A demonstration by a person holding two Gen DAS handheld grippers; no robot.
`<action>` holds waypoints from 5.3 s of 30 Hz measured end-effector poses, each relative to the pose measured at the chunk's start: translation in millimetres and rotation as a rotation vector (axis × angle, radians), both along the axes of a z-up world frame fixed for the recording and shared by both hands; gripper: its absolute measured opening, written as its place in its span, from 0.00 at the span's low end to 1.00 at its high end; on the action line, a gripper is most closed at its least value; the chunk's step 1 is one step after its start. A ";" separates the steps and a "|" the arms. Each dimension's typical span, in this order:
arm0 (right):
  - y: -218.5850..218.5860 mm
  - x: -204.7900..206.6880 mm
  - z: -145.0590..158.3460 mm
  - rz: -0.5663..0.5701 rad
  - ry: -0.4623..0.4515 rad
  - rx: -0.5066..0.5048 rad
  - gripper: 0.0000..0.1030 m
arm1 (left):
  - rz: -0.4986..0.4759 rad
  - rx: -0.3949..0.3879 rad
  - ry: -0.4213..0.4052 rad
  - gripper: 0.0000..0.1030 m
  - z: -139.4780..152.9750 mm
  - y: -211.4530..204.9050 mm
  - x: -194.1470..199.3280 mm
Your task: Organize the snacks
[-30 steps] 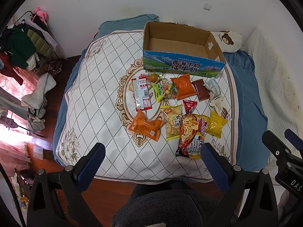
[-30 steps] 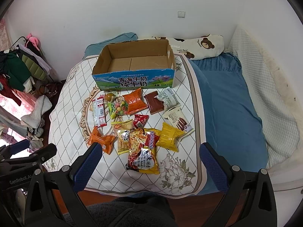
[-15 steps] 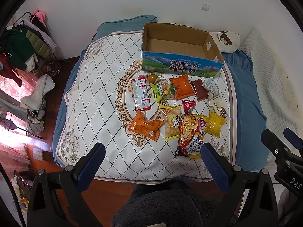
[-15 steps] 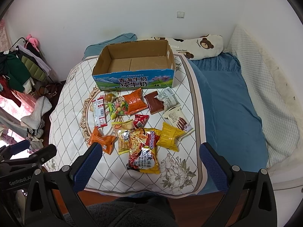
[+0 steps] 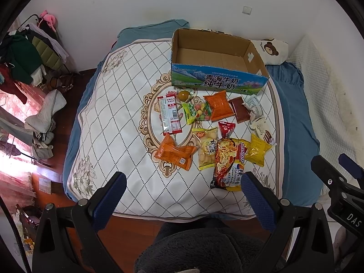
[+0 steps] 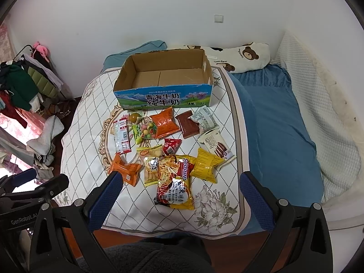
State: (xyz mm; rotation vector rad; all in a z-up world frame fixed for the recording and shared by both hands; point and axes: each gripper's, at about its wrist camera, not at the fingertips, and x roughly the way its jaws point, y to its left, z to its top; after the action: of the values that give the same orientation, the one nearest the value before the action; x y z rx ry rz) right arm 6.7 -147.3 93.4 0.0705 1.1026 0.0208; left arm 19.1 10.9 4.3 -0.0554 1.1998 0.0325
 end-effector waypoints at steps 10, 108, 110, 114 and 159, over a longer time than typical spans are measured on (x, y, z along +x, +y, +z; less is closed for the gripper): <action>-1.0 4.3 -13.3 -0.010 0.022 0.029 1.00 | 0.024 0.030 0.001 1.00 -7.8 8.6 7.2; 16.1 191.8 -155.3 0.073 0.136 0.294 0.85 | -0.105 -0.170 -0.010 0.46 -82.4 -13.1 179.8; 10.6 225.5 -145.2 0.078 0.106 0.274 0.85 | -0.106 -0.147 -0.024 0.46 -75.9 -18.4 227.5; 8.0 302.1 -132.8 0.088 0.083 0.220 0.85 | -0.100 -0.121 0.002 0.46 -81.7 -20.6 302.6; 7.4 393.3 -207.5 0.049 0.182 0.031 0.96 | -0.041 -0.047 -0.012 0.93 -98.8 -20.3 358.0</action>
State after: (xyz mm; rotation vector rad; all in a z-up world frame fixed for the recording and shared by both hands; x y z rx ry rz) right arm 400.1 -139.9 -114.1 0.0744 1.2856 0.0766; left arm 377.1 -9.3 -94.5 -0.0720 1.1893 -0.0319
